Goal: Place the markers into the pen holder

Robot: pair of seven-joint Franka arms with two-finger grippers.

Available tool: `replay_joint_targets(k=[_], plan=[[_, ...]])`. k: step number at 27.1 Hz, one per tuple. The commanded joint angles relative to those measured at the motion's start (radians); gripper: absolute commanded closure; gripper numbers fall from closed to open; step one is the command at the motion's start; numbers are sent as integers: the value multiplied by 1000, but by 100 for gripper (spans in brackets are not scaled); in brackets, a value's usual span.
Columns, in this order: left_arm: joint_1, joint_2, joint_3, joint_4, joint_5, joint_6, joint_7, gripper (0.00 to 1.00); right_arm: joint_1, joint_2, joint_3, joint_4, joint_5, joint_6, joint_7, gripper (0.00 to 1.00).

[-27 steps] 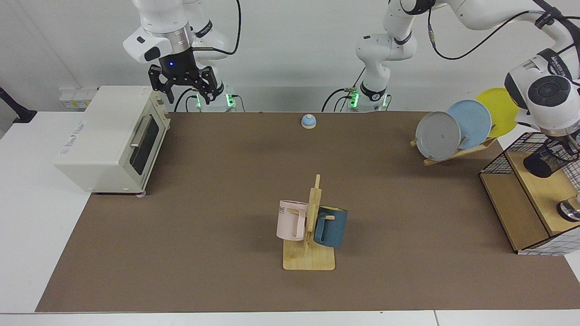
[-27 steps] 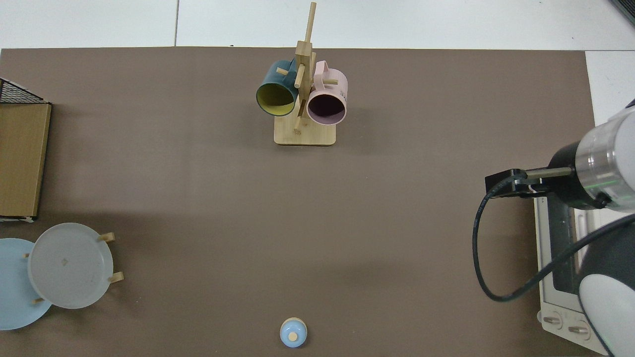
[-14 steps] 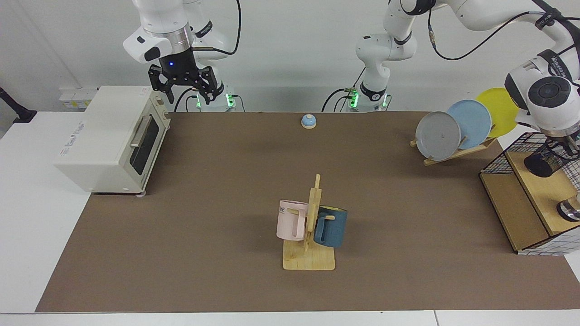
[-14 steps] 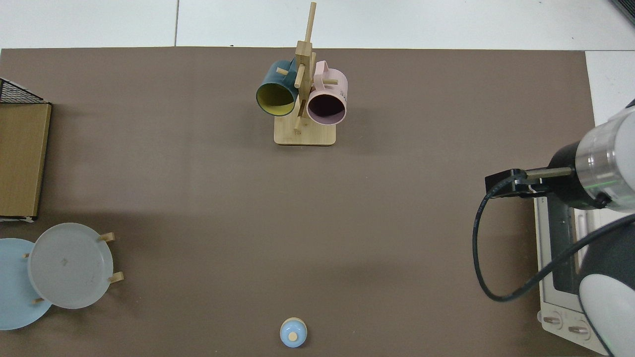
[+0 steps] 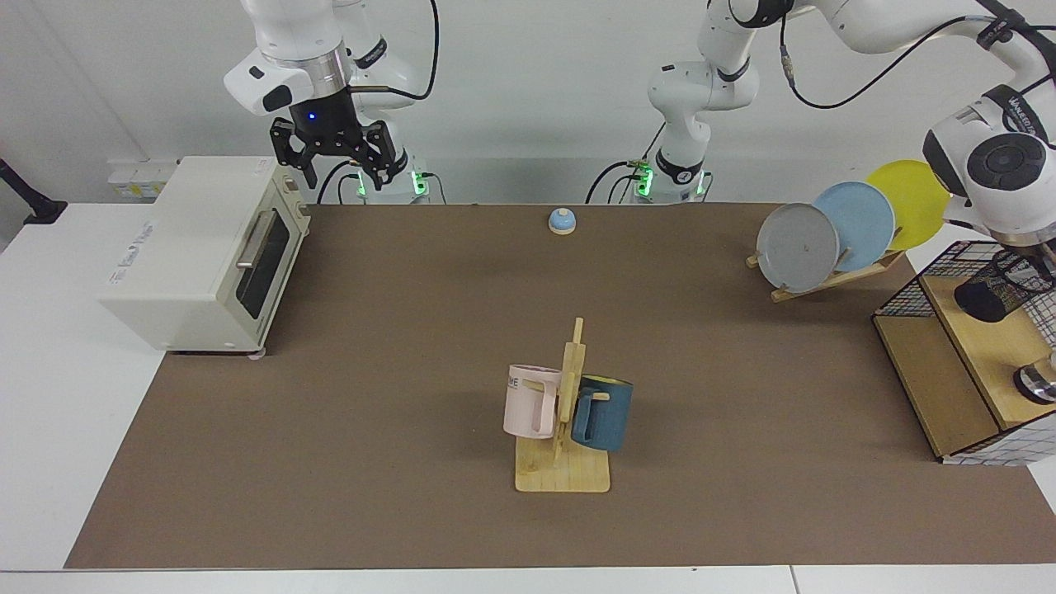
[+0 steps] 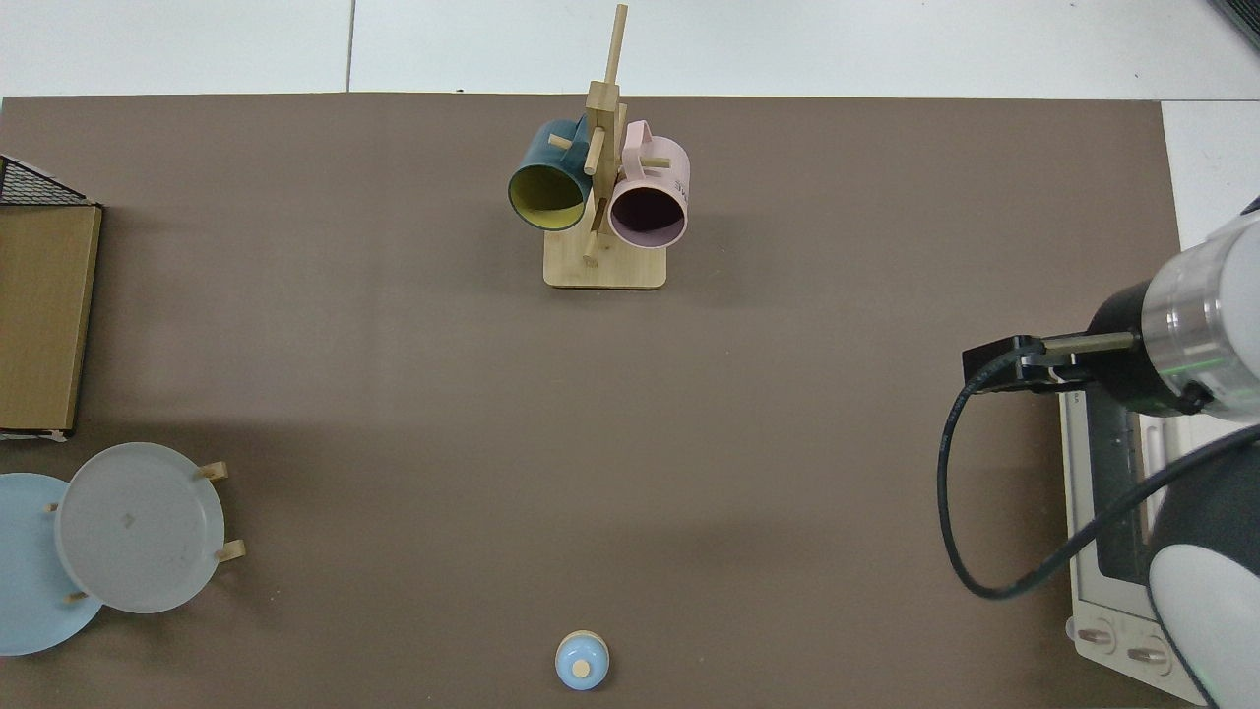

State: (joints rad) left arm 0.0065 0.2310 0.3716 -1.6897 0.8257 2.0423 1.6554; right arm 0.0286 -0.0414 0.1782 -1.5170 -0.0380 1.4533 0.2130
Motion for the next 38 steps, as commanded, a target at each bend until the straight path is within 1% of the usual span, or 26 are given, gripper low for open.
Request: replay_joint_targets(k=[1, 5, 10, 12, 16, 17, 18, 20, 21, 23, 24, 27, 30, 33, 36, 38], plan=[[-2, -25, -7, 16, -43, -37, 23, 63, -21, -18, 14, -20, 1, 2, 16, 0], [-8, -71, -13, 16, -94, -68, 20, 63, -21, -18, 14, -20, 1, 1, 16, 0], [-6, -81, -72, 70, -99, -162, 12, 63, -21, -18, 14, -20, 1, 1, 16, 0], [-8, -85, -85, 79, -103, -171, 10, 62, -21, -18, 14, -19, 1, 1, 16, 0], [-8, -121, -95, 81, -132, -174, 10, 58, -21, -18, 14, -19, 1, 1, 16, 0], [-8, -124, -95, 81, -140, -174, 10, 56, -21, -18, 14, -20, 1, 1, 16, 0], [-8, -136, -97, 81, -149, -175, 10, 50, -21, -18, 14, -20, 1, 1, 16, 0], [-8, -150, -105, 81, -171, -174, 9, 35, -21, -18, 14, -20, 1, 1, 16, 0], [-8, -159, -105, 81, -189, -175, 9, 32, -21, -18, 14, -19, 1, 1, 16, 0], [-8, -174, -106, 79, -227, -182, 6, 29, -21, -18, 14, -19, 1, 1, 16, 0], [-8, -180, -115, 79, -246, -188, 4, 28, -21, -18, 14, -20, 1, 1, 16, 0], [-8, -209, -151, 81, -295, -211, -26, 22, -21, -18, 14, -19, 1, 1, 16, 0], [-8, -237, -190, 79, -336, -260, -110, 21, -21, -18, 14, -20, 3, 1, 16, 0], [-8, -262, -218, 78, -422, -324, -247, 21, -19, -18, 14, -20, 1, 1, 16, 0], [-10, -277, -259, 76, -503, -395, -392, 17, -19, -18, 14, -20, 1, 1, 16, 0], [-10, -283, -301, 76, -526, -431, -489, 14, -21, -18, 14, -19, 1, 1, 16, 0]])
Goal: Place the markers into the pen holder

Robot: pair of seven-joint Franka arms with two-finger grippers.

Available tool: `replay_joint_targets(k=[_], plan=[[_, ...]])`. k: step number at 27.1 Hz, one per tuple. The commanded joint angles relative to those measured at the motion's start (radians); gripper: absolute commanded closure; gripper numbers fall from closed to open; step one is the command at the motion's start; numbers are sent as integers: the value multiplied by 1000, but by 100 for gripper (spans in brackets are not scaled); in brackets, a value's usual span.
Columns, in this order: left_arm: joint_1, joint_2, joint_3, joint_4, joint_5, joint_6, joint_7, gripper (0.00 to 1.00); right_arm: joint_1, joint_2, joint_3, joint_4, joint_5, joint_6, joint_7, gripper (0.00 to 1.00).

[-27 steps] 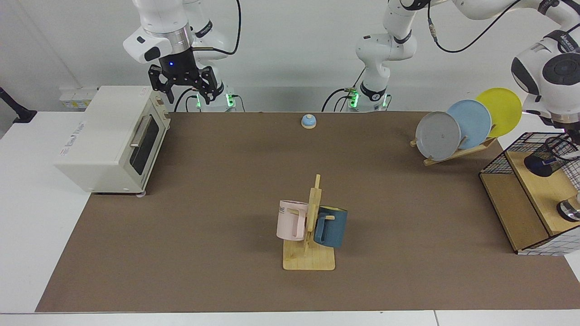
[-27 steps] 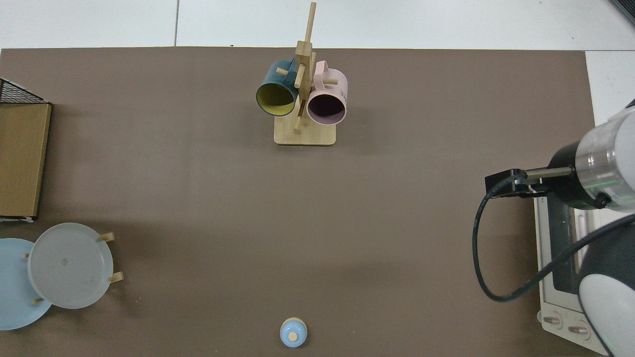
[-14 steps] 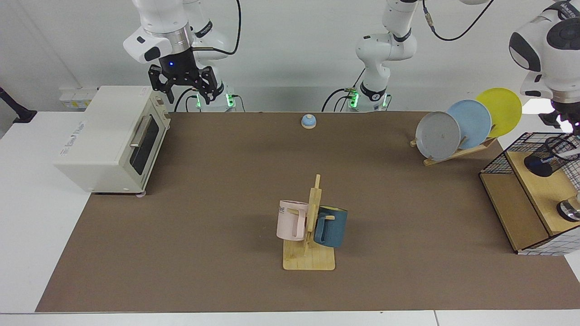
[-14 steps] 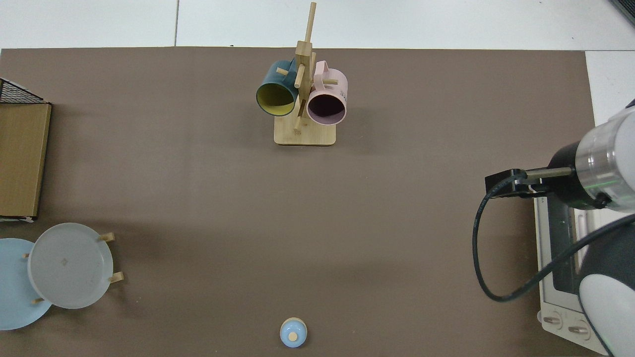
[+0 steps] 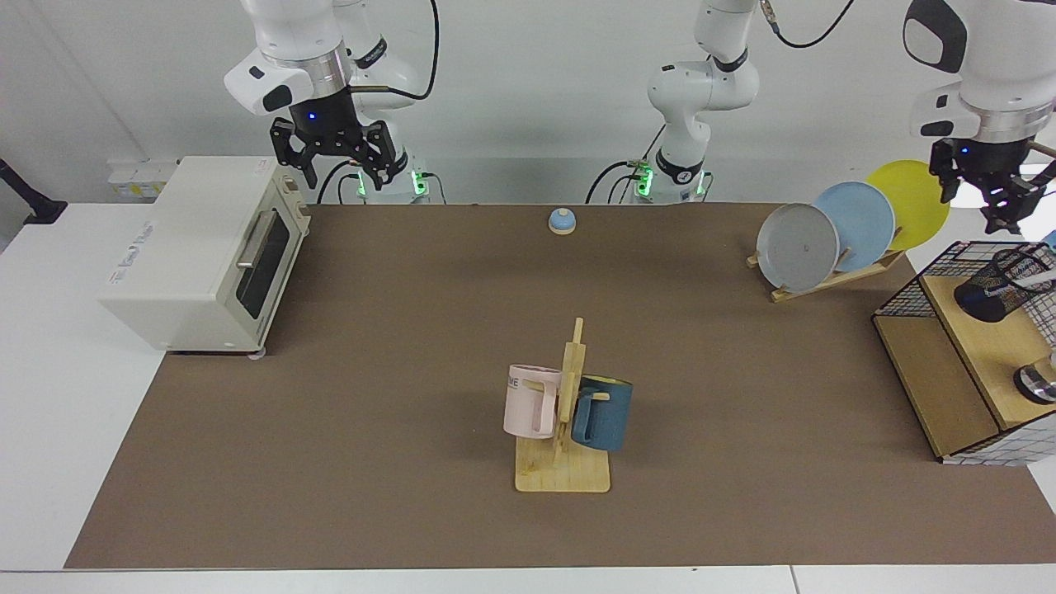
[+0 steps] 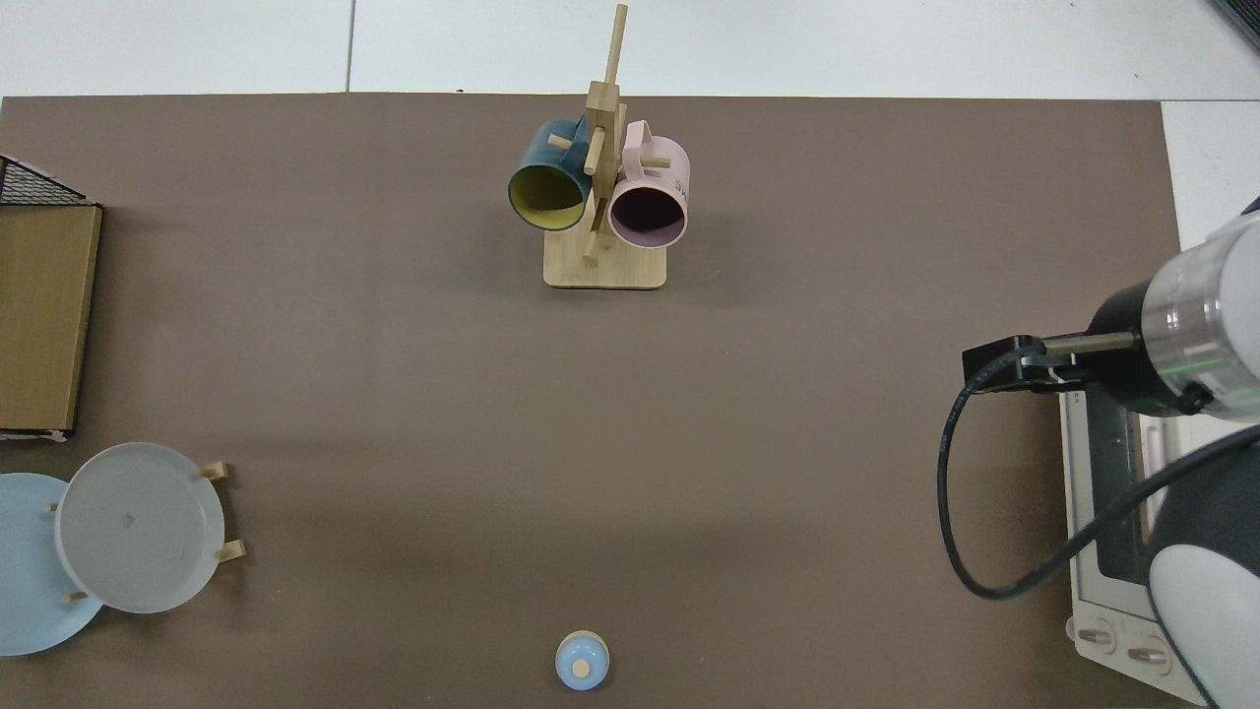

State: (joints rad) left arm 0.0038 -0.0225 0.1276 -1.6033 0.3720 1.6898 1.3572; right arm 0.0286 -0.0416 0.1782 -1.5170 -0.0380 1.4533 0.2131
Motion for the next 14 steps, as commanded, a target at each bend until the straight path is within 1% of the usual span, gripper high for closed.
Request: replay_joint_targets(k=[1, 2, 5, 7, 11, 14], plan=[[-7, -31, -81, -9, -73, -96, -240, 10, -21, -18, 14, -19, 1, 2, 16, 0], [-7, -33, -109, -9, -74, -111, -289, 0, -21, -18, 14, -20, 1, 1, 16, 0], [-7, -36, -170, -10, -82, -169, -445, 0, -19, -18, 14, -19, 1, 1, 16, 0], [-7, -39, -201, -10, -111, -205, -550, 0, -19, -18, 14, -20, 1, 2, 16, 0], [-7, -54, -246, -10, -191, -255, -769, 0, -19, -18, 14, -19, 1, 1, 16, 0], [-7, -57, -256, -9, -244, -266, -897, 0, -19, -18, 14, -20, 1, 1, 16, 0]])
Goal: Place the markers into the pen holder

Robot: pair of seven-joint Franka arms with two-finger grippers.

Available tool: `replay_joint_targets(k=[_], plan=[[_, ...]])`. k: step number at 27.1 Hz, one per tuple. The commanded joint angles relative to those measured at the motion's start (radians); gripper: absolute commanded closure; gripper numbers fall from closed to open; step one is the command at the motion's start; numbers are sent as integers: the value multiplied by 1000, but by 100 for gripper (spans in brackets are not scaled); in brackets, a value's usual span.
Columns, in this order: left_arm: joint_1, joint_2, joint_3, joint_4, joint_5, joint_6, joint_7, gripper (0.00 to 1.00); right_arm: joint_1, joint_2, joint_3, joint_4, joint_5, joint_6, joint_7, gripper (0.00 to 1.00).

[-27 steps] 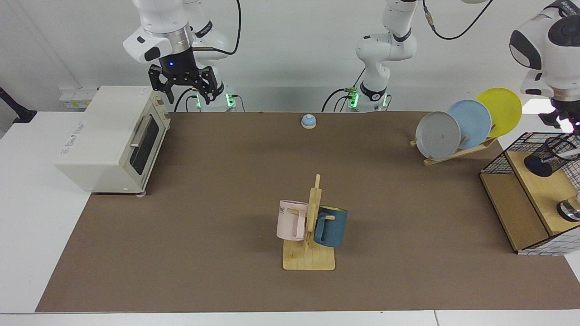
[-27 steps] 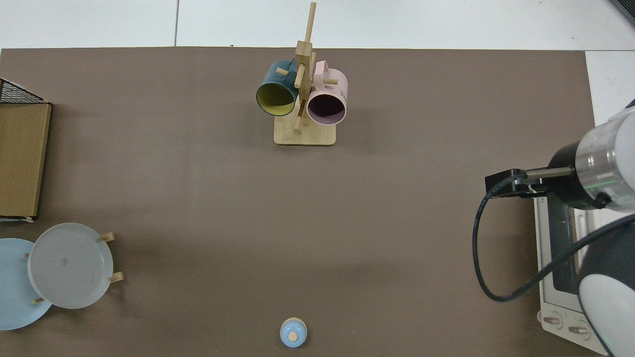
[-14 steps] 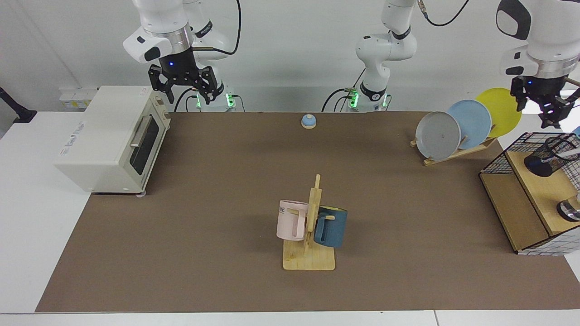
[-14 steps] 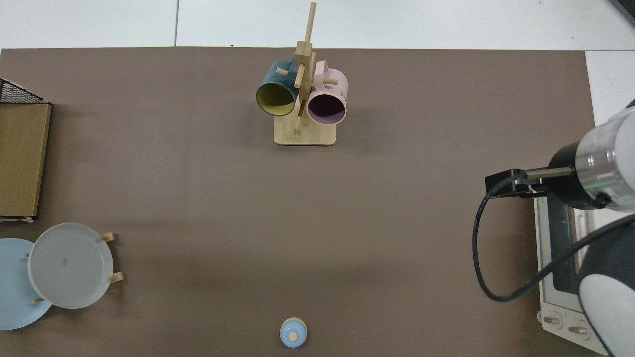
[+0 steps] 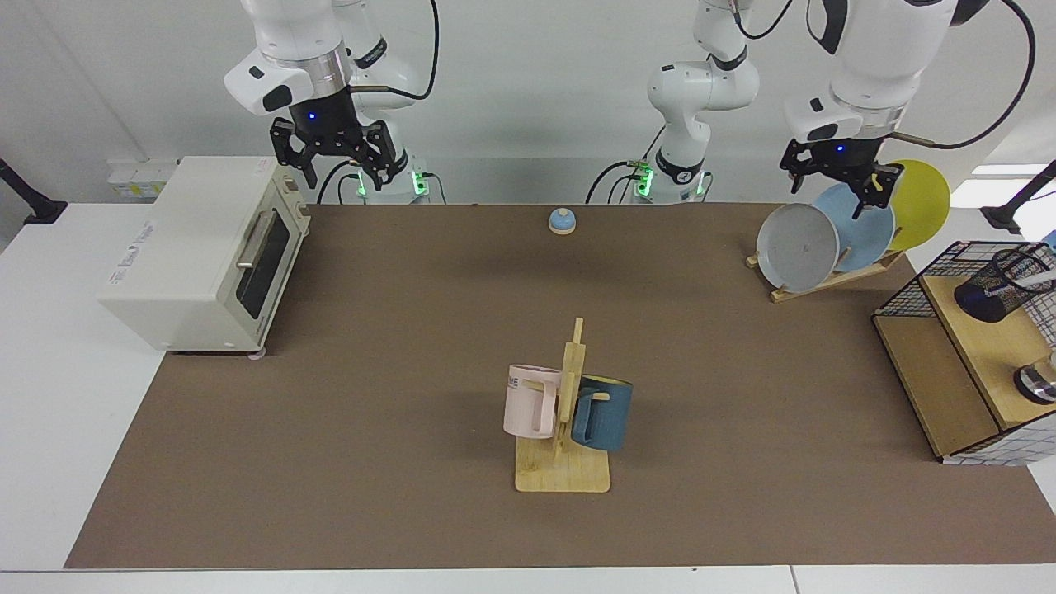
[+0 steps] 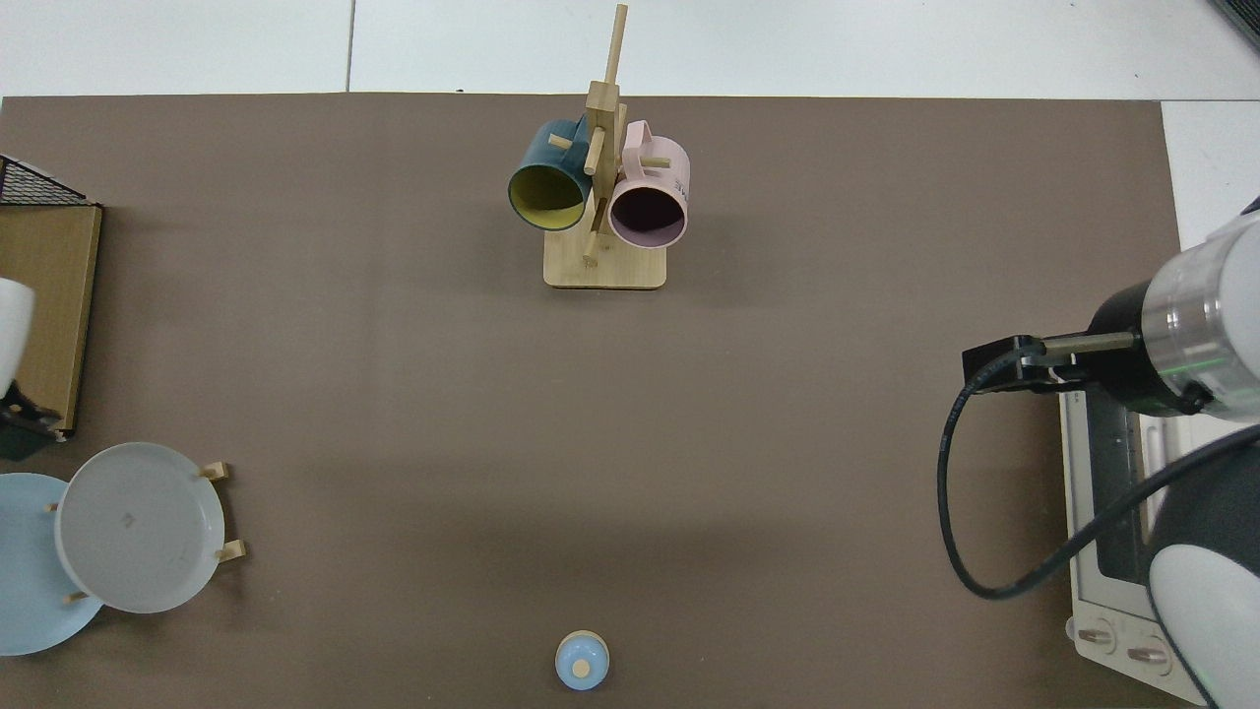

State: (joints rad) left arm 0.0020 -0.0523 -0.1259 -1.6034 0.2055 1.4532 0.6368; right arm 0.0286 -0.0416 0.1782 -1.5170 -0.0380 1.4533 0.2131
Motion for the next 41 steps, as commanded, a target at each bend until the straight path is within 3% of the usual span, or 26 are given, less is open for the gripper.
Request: replay_joint_targets(k=[1, 5, 17, 22, 28, 41], plan=[[-5, -27, -3, -9, -104, -30, -201, 0, -19, -18, 14, -19, 1, 2, 16, 0], [-5, -27, 0, -7, -198, -25, -233, 0, -19, -18, 14, -19, 1, 1, 16, 0], [0, 43, 14, 111, -195, -31, -275, 0, -21, -18, 14, -19, 1, 2, 16, 0], [-36, 55, 64, 131, -195, -36, -305, 0, -21, -18, 14, -19, 1, 1, 16, 0], [-95, 46, 192, 129, -199, -28, -307, 0, -21, -18, 14, -19, 1, 1, 16, 0], [-83, 2, 232, 103, -193, -36, -312, 0, -19, -18, 14, -20, 1, 1, 16, 0]])
